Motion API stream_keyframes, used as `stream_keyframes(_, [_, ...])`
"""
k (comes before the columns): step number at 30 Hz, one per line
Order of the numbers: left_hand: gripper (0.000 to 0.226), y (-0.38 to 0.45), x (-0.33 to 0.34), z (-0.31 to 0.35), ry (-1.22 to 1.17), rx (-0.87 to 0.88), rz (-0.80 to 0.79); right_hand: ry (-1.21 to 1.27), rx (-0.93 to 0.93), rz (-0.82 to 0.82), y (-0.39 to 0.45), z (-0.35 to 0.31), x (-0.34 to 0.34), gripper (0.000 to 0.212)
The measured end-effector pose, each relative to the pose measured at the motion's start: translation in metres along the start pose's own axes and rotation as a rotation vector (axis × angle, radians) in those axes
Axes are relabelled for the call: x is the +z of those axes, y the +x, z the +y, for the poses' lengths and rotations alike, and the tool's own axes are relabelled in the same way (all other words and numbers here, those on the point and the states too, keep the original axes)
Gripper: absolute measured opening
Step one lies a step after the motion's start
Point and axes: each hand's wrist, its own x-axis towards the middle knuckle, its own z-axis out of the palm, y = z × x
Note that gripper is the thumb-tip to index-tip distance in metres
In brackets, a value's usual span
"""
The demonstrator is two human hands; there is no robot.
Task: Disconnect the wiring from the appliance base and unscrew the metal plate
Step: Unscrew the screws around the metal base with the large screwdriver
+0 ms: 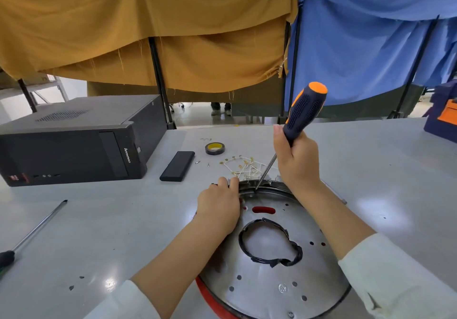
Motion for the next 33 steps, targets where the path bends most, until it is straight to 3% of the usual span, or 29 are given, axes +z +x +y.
stream_keyframes(15, [0.037,0.0029,0.0040,-0.0026,-0.020,0.010,0.021,0.183,0.051,0.093,-0.0015,-0.0021,0.0027,0.038])
stream_keyframes(20, [0.039,0.0027,0.0045,-0.0032,-0.043,0.012,0.030,0.125,0.039,0.066,-0.0034,-0.0004,0.0031,0.046])
stream_keyframes(29, [0.039,0.0023,0.0040,-0.0041,-0.054,0.016,0.033,0.117,0.082,0.036,-0.0011,-0.0048,0.0030,0.037])
stream_keyframes(33, [0.038,0.0016,0.0030,-0.0034,-0.038,0.014,0.025,-0.010,0.103,-0.022,0.0045,-0.0093,0.0070,0.040])
